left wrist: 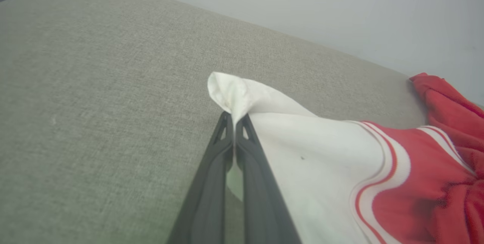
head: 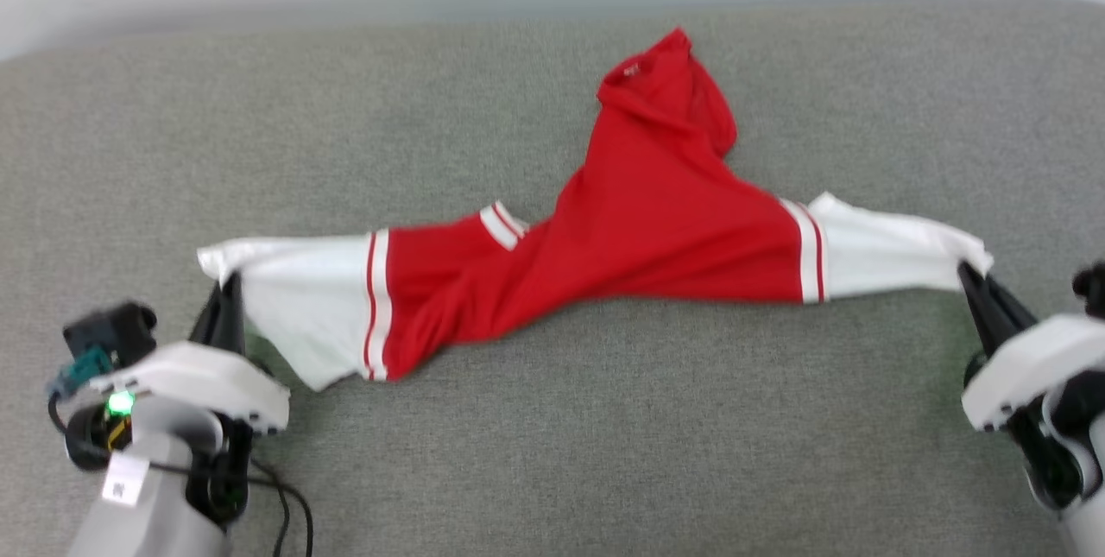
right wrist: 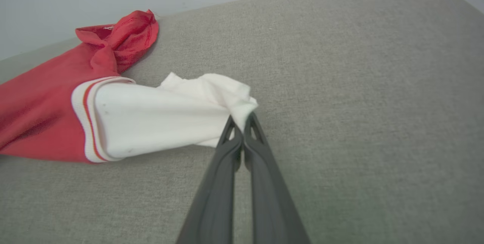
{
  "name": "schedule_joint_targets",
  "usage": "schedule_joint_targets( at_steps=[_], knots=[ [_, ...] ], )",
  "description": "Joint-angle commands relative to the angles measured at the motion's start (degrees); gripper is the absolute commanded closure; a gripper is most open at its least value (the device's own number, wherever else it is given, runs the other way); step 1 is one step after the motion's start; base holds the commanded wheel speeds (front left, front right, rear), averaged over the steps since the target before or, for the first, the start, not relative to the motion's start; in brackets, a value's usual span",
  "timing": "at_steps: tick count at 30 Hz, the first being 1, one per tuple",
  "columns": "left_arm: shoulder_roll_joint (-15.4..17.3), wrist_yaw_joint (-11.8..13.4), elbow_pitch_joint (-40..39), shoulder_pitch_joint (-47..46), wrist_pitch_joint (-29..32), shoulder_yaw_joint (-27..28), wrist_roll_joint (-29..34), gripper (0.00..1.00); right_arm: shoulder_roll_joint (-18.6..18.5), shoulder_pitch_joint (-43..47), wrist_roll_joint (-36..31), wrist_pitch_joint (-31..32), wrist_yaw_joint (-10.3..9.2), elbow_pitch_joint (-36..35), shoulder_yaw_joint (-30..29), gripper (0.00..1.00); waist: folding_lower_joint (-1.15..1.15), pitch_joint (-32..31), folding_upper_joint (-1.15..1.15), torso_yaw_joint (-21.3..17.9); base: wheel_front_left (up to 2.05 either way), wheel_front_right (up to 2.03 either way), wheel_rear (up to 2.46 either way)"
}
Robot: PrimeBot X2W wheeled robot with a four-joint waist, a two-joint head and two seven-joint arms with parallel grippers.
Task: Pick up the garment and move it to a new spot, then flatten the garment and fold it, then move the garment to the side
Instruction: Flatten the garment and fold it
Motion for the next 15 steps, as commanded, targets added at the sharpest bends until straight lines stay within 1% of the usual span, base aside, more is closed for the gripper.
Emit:
schedule_joint_targets(
  at_steps=[1, 5, 8, 12, 15],
  knots=[
    [0.54, 1.05, -1.37, 2.18, 0.39, 0.63, -0.44, 1.00, 0.05, 2.35, -0.59, 0.28, -0.12, -1.38, -1.57, 1.00, 0.02, -1.47, 0.00, 0.24, 0.00, 0.00, 0.00],
    [1.19, 4.19, -8.49, 10.39, 2.31, 1.36, -1.07, 1.00, 2.11, 10.52, -3.00, 3.48, -0.13, -7.90, -6.86, 1.00, 0.02, -3.48, 0.00, 0.21, 0.00, 0.00, 0.00],
    [1.69, 6.65, -14.20, 16.38, 3.82, 1.98, -1.41, 1.00, 4.51, 16.74, -5.34, 6.19, -0.13, -13.37, -11.35, 1.00, 0.02, -4.68, 0.00, 0.33, 0.00, 0.00, 0.00],
    [1.89, 9.31, -21.44, 23.46, 6.40, 1.84, -1.70, 1.00, 8.72, 24.23, -8.63, 10.44, -0.13, -21.18, -16.44, 1.00, 0.02, -5.63, 0.00, 0.65, 0.00, 0.00, 0.00],
    [1.53, 10.81, -25.06, 27.06, 8.17, 1.38, -2.01, 1.00, 12.26, 28.97, -10.84, 13.22, -0.12, -25.98, -19.28, 1.00, 0.02, -5.89, 0.00, 0.86, 0.00, 0.00, 0.00]
  ],
)
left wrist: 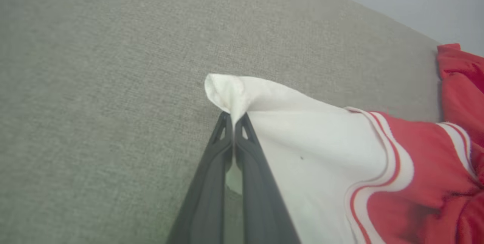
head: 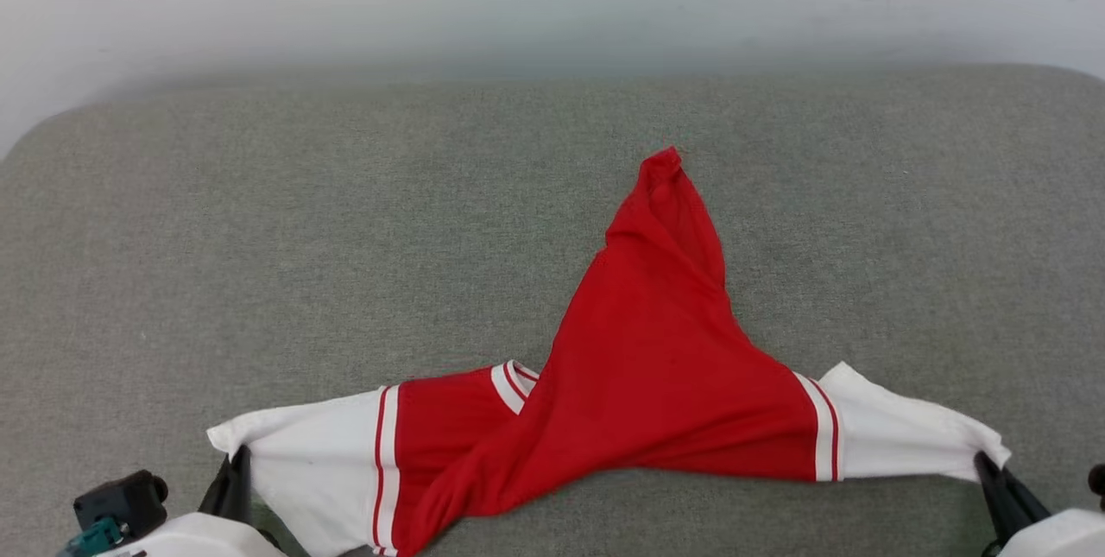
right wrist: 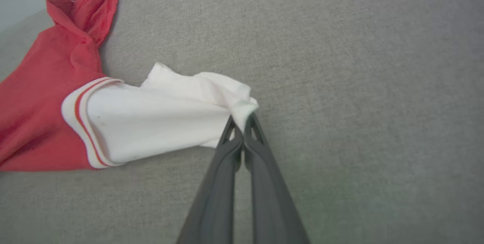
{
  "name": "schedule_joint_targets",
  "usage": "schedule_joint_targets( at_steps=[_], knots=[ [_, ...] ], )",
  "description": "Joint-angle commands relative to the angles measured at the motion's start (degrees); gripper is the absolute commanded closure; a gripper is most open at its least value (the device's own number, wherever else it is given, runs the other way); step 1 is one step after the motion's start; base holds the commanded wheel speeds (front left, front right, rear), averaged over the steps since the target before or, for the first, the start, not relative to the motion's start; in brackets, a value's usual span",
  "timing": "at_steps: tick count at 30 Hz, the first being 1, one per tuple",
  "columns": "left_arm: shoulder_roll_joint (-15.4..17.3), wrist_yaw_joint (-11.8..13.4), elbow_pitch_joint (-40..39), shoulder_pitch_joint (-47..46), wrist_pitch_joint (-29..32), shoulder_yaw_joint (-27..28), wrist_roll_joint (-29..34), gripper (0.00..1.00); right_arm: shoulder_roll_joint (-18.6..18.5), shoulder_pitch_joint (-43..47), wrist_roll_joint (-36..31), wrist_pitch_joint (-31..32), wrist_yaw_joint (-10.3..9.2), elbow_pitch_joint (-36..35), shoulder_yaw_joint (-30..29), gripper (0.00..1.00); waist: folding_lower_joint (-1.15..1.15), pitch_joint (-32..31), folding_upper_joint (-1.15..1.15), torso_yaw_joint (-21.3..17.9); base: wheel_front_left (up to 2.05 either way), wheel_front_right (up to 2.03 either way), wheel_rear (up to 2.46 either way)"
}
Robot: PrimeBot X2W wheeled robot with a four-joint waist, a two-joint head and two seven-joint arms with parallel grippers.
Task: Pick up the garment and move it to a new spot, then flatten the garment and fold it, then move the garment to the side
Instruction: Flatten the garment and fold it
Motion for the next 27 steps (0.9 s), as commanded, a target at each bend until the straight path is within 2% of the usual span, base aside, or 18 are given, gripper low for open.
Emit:
schedule_joint_targets(
  at_steps=[1, 6, 13, 15, 16, 17, 18, 19, 23, 24, 26, 27],
  knots=[
    [0.08, 1.05, -1.82, 2.21, 0.93, -0.08, -0.35, 1.00, 2.13, 3.20, -1.59, 1.75, -0.12, -2.84, -1.95, 1.00, 0.01, -0.14, 0.00, 0.12, 0.00, 0.00, 0.00],
    [-0.58, 1.62, -2.92, 5.13, 1.80, -0.84, -0.69, 1.00, 5.32, 8.00, -4.84, 4.74, -0.12, -6.03, -4.50, 1.00, 0.01, -0.69, 0.00, 0.20, 0.00, 0.00, 0.00],
    [-1.01, 0.34, -2.85, 5.11, 2.11, -3.36, 0.40, 1.00, 6.60, 8.46, -7.03, 5.10, -0.11, -6.10, -3.87, 1.00, 0.01, -1.53, 0.00, -0.22, 0.00, 0.00, 0.00],
    [-1.24, -0.25, -2.81, 4.29, 1.71, -4.13, 0.71, 1.00, 6.77, 7.51, -7.26, 4.53, -0.11, -5.85, -3.26, 0.74, 0.01, -1.73, 0.00, -0.30, 0.00, 0.00, 0.00],
    [-1.29, -0.49, -2.78, 3.97, 1.45, -4.48, 1.03, 1.00, 6.79, 7.03, -7.28, 3.93, -0.09, -6.04, -3.04, 0.55, 0.01, -1.81, 0.00, -0.28, 0.00, 0.00, 0.00],
    [-1.26, -0.67, -2.78, 3.62, 1.03, -4.59, 1.25, 0.99, 6.80, 6.72, -6.88, 3.45, -0.10, -6.14, -2.85, 0.25, 0.01, -1.87, 0.00, -0.27, 0.00, 0.00, 0.00],
    [-1.38, -0.87, -2.70, 3.44, 0.91, -4.79, 1.17, 0.81, 6.86, 6.61, -6.87, 2.82, -0.09, -6.29, -2.45, 0.07, 0.01, -1.98, 0.00, -0.24, 0.00, 0.00, 0.00],
    [-1.47, -1.09, -2.61, 3.25, 0.79, -4.95, 1.19, 0.77, 6.85, 6.30, -7.09, 1.80, -0.09, -6.65, -2.45, 0.00, 0.01, -2.10, 0.00, -0.19, 0.00, 0.00, 0.00],
    [-1.28, -1.51, -2.71, 2.27, 0.23, -5.53, 1.74, 0.67, 6.62, 5.68, -7.01, -0.55, -0.08, -7.31, -1.97, 0.00, 0.01, -2.37, 0.00, 0.03, 0.00, 0.00, 0.00],
    [-1.21, -1.55, -2.72, 2.16, 0.19, -5.59, 1.84, 0.60, 6.45, 5.65, -7.11, -1.06, -0.08, -7.41, -1.77, 0.00, 0.01, -2.42, 0.00, 0.08, 0.00, 0.00, 0.00],
    [-1.08, -1.46, -3.05, 1.75, -0.39, -5.75, 2.29, 0.00, 6.16, 5.07, -7.35, -2.74, -0.08, -8.22, -1.49, 0.00, 0.01, -2.62, 0.00, 0.14, 0.00, 0.00, 0.00],
    [-0.89, -1.36, -3.35, 1.51, -0.85, -5.81, 2.78, 0.00, 6.07, 4.93, -7.46, -3.51, -0.08, -8.65, -1.29, 0.00, 0.01, -2.67, 0.00, 0.17, 0.00, 0.00, 0.00]
  ],
)
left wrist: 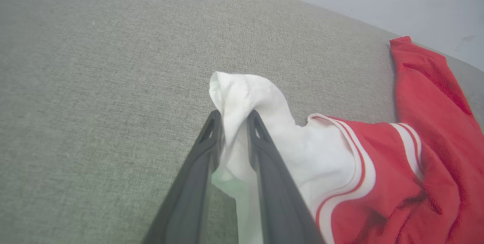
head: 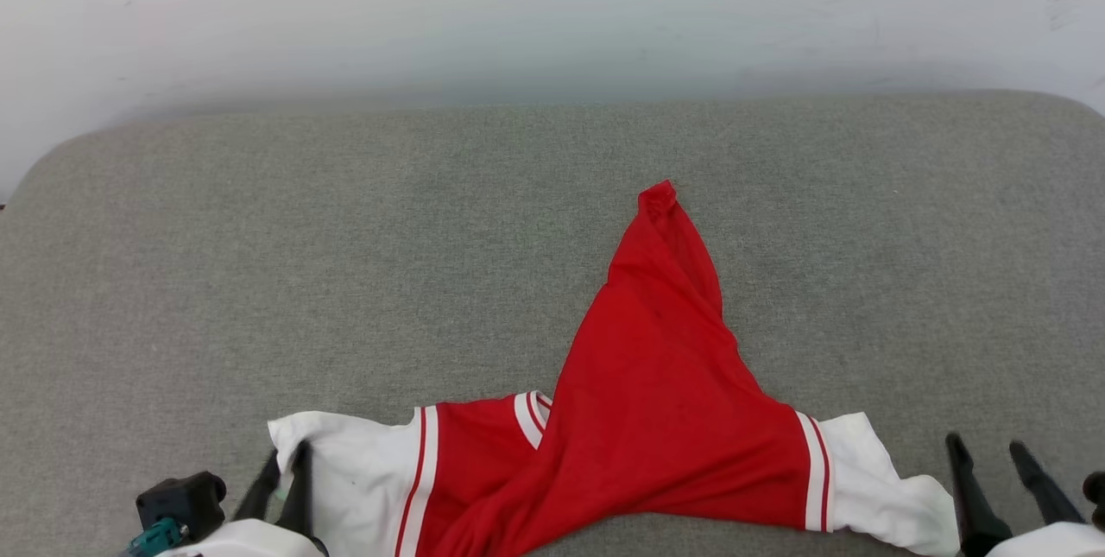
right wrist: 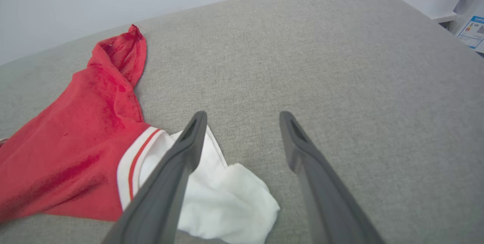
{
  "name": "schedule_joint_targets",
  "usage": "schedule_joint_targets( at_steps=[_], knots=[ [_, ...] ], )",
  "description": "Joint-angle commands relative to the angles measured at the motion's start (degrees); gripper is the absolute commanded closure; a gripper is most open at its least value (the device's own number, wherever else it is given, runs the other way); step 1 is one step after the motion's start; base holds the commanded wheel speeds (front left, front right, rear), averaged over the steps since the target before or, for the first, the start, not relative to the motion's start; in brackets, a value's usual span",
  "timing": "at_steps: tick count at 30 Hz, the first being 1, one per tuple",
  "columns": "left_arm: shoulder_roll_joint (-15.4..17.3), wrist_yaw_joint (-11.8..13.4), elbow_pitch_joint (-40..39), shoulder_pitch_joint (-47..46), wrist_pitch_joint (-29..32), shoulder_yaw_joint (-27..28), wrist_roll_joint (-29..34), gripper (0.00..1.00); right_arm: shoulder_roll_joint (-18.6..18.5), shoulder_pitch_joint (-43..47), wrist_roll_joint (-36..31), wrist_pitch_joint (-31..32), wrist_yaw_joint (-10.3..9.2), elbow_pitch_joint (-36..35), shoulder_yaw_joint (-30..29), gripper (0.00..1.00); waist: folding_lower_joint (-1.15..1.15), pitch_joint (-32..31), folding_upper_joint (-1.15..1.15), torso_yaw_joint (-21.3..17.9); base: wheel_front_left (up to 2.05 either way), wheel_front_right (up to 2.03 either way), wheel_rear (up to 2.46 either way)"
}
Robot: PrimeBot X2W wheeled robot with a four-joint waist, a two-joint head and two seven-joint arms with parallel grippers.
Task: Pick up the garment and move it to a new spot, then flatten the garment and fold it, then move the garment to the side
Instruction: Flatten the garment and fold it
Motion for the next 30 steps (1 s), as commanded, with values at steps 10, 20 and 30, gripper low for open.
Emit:
schedule_joint_targets(
  at_steps=[10, 20, 30],
  knots=[
    [3.16, 1.26, -7.00, -4.17, -5.88, -1.02, 8.19, 0.00, -0.39, -1.69, -2.38, -3.39, -0.04, -7.65, 2.21, 0.00, 0.00, -0.53, 0.00, 0.76, 0.00, 0.00, 0.00],
    [4.56, 4.20, -15.71, -3.23, -5.33, -2.07, 12.92, 0.00, 0.27, -0.94, -3.87, 0.14, -0.04, -14.19, 4.04, 0.00, 0.00, -1.00, 0.00, 0.76, 0.00, 0.00, 0.00],
    [3.81, 6.47, -21.04, -0.77, -3.71, -3.31, 13.68, 0.00, 0.58, -0.27, -3.30, 3.21, -0.04, -14.95, 4.40, 0.00, 0.00, -1.46, 0.00, 1.97, 0.00, 0.00, 0.00]
  ],
)
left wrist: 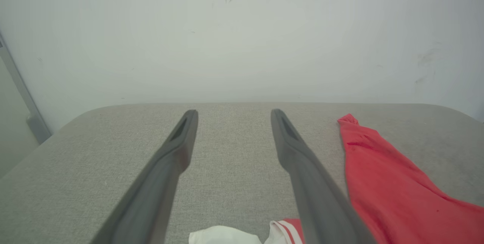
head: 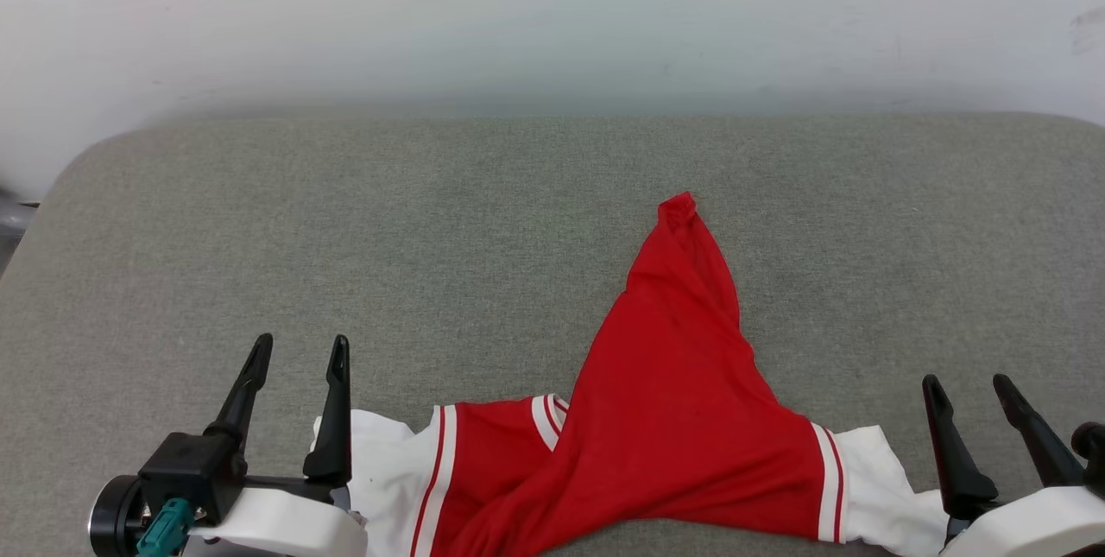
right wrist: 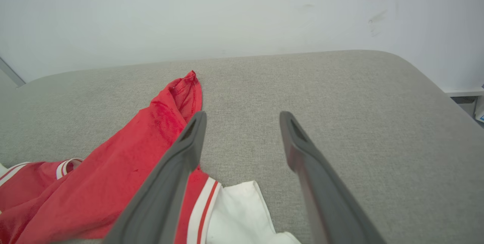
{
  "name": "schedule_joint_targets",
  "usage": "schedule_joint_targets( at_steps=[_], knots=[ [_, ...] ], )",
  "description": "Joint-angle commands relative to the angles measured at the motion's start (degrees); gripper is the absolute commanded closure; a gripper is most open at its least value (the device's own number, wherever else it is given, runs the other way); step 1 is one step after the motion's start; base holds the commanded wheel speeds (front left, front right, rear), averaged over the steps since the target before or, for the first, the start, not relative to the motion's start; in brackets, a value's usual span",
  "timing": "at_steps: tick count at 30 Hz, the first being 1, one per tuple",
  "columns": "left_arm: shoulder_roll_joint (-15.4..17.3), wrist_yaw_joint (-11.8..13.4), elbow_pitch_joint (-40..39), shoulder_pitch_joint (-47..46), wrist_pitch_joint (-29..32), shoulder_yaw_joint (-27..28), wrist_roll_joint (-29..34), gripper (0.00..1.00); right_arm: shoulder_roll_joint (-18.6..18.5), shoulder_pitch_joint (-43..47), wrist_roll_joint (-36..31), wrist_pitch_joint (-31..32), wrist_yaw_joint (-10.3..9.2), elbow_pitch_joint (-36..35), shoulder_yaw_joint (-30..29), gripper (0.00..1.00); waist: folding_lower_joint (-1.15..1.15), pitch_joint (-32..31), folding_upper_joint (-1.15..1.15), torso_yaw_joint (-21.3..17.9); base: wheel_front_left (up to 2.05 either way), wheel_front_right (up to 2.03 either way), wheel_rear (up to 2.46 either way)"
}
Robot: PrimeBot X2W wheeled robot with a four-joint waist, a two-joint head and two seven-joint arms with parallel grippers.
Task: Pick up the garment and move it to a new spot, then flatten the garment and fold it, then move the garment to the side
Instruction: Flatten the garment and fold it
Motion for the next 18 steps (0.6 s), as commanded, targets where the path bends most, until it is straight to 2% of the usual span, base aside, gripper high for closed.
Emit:
schedule_joint_targets(
  at_steps=[1, 5, 9, 18],
  knots=[
    [-0.27, 0.18, -0.33, 0.48, -0.31, -0.11, 0.20, 0.00, 0.21, 0.13, 0.58, 0.84, -0.04, 0.11, -0.16, 0.00, 0.00, -0.05, 0.00, 0.26, 0.00, 0.00, 0.00],
    [-0.36, 0.42, -0.72, 0.30, -0.27, -0.25, 0.15, 0.00, -1.22, -1.94, 2.36, 3.99, -0.04, 2.36, -0.04, 0.00, 0.00, 0.22, 0.00, 0.59, 0.00, 0.00, 0.00],
    [-0.64, 0.43, -1.06, -0.70, -0.48, -0.61, 0.29, 0.00, -4.42, -5.77, 5.27, 9.21, -0.04, 7.03, 1.59, 0.00, 0.00, 1.36, 0.00, 1.32, 0.00, 0.00, 0.00],
    [-2.21, -0.39, -0.65, -4.25, -1.43, -2.05, 0.75, 0.00, -12.27, -20.77, 11.37, 21.38, -0.04, 17.26, 11.11, 0.00, 0.00, 5.84, 0.00, 3.97, 0.00, 0.00, 0.00]
  ],
)
